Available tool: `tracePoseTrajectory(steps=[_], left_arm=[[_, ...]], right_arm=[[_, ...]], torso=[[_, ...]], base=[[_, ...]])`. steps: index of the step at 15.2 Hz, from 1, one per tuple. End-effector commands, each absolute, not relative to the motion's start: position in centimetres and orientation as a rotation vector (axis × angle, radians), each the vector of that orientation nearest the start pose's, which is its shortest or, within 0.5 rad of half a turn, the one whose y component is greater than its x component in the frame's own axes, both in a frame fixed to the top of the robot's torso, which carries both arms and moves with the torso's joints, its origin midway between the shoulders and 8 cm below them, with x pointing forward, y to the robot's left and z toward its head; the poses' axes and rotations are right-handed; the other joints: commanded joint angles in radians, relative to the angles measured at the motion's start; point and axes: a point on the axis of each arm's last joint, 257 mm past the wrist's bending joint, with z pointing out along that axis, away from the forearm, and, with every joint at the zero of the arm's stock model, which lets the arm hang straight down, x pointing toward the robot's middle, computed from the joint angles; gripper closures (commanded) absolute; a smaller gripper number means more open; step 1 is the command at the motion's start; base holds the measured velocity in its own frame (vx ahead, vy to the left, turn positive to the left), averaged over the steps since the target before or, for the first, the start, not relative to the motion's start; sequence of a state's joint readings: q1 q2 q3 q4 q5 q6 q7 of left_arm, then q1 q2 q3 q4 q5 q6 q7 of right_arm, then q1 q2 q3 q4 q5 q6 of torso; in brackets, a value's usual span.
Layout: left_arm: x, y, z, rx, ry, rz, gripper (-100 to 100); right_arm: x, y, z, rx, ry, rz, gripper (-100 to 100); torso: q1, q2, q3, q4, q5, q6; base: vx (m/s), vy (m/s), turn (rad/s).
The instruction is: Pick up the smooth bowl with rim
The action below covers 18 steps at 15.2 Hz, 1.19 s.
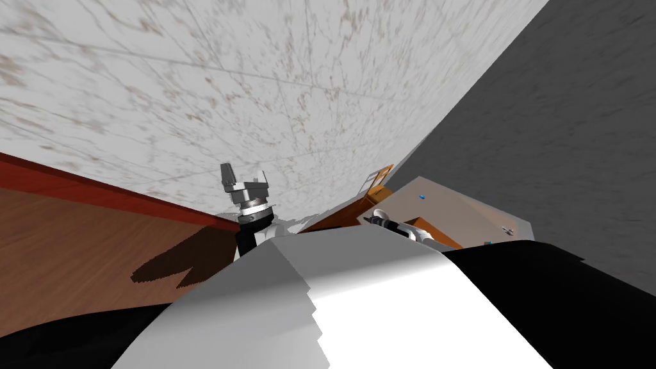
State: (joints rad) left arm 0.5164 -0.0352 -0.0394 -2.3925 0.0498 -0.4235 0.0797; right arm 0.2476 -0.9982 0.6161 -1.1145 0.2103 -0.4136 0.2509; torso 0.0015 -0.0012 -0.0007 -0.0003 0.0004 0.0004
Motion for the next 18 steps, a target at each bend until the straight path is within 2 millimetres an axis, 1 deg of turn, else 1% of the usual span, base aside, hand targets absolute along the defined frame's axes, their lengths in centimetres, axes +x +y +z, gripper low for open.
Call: tracePoseTrajectory(steps=[1, 2, 3, 4, 5, 6, 7, 9, 10, 11, 12, 13, 14, 15, 16, 17, 18], left_arm=[[33.3, 27.6, 5.5, -0.728, 0.513, -1.447, 0], [33.3, 27.6, 5.5, -0.728, 0.513, -1.447, 0], [33.3, 27.6, 5.5, -0.728, 0.513, -1.447, 0], [33.3, 27.6, 5.5, -0.728, 0.513, -1.447, 0], [33.3, 27.6, 5.5, -0.728, 0.513, -1.447, 0], [33.3, 27.6, 5.5, -0.728, 0.513, -1.447, 0], [33.3, 27.6, 5.5, -0.728, 0.513, -1.447, 0], [33.3, 27.6, 5.5, -0.728, 0.513, -1.447, 0], [33.3, 27.6, 5.5, -0.728, 0.513, -1.447, 0], [33.3, 27.6, 5.5, -0.728, 0.513, -1.447, 0], [33.3, 27.6, 5.5, -0.728, 0.513, -1.447, 0], [33.3, 27.6, 5.5, -0.728, 0.514, -1.447, 0], [33.3, 27.6, 5.5, -0.728, 0.514, -1.447, 0], [33.3, 27.6, 5.5, -0.728, 0.514, -1.447, 0], [33.3, 27.6, 5.5, -0.728, 0.514, -1.447, 0], [33.3, 27.6, 5.5, -0.728, 0.514, -1.447, 0], [33.3, 27.6, 5.5, -0.728, 0.513, -1.447, 0]], right_arm=[[23.8, -46.6, -49.9, -0.083, 2.478, 0.259, -100], [23.5, -47.4, -50.0, -0.076, 2.488, 0.241, -100], [23.5, -47.4, -50.0, -0.076, 2.488, 0.241, -100], [22.0, -48.9, -50.7, -0.126, 2.532, 0.19, -100], [20.7, -51.0, -51.1, -0.166, 2.571, 0.129, -100], [19.9, -51.7, -51.4, -0.164, 2.589, 0.112, -100], [19.7, -52.0, -51.4, -0.161, 2.593, 0.103, -100], [16.0, -55.8, -52.4, -0.242, 2.685, -0.012, -100], [15.8, -55.7, -52.4, -0.245, 2.689, -0.009, -100], [14.0, -57.3, -52.8, -0.283, 2.73, -0.057, -100], [13.8, -57.2, -52.9, -0.286, 2.733, -0.055, -100], [12.1, -57.9, -53.3, -0.33, 2.77, -0.081, -100], [11.9, -58.4, -53.3, -0.327, 2.775, -0.094, -100], [11.9, -58.4, -53.3, -0.327, 2.775, -0.094, -100], [10.0, -59.4, -53.6, -0.367, 2.815, -0.126, -100], [8.6, -59.8, -53.9, -0.403, 2.843, -0.142, -100], [8.2, -60.1, -53.9, -0.405, 2.851, -0.152, -100]], torso=[[0.0, 0.0, 0.0, 0.0, 0.0, 0.0], [0.0, 0.0, 0.0, 0.0, 0.0, -0.001], [0.0, 0.0, 0.0, 0.0, 0.0, -0.001], [0.0, 0.0, 0.0, 0.0, 0.0, 0.0], [0.0, 0.0, 0.0, 0.0, 0.0, -0.001], [0.001, -0.001, 0.0, 0.0, 0.001, -0.002], [0.001, -0.001, -0.001, 0.0, 0.0, -0.001], [0.0, -0.001, 0.0, 0.0, 0.0, -0.001], [0.001, -0.001, 0.0, 0.0, 0.0, -0.001], [0.0, 0.0, 0.0, 0.0, 0.0, -0.001], [0.0, 0.0, 0.0, 0.0, 0.001, -0.001], [0.0, 0.0, 0.0, 0.0, 0.0, 0.0], [0.0, 0.0, 0.0, 0.0, 0.0, 0.0], [0.0, 0.0, 0.0, 0.0, 0.0, 0.0], [0.0, 0.001, 0.0, 0.0, 0.0, 0.0], [0.0, 0.001, 0.001, 0.0, 0.0, 0.0], [0.001, 0.001, 0.001, 0.0, 0.0, -0.001]], base=[[0.021, 0.013, 0.176], [0.024, 0.014, 0.209], [0.018, 0.009, 0.086], [0.023, 0.014, 0.192], [0.034, 0.026, 0.431], [0.038, 0.013, 0.309], [0.029, 0.004, 0.062], [0.027, 0.013, 0.241], [0.027, 0.009, 0.265], [0.025, 0.009, 0.284], [0.023, 0.002, 0.188], [0.022, 0.005, 0.208], [0.019, 0.003, 0.148], [0.011, 0.001, 0.023], [0.008, 0.007, 0.118], [0.009, 0.011, 0.303], [0.01, 0.004, 0.222]])
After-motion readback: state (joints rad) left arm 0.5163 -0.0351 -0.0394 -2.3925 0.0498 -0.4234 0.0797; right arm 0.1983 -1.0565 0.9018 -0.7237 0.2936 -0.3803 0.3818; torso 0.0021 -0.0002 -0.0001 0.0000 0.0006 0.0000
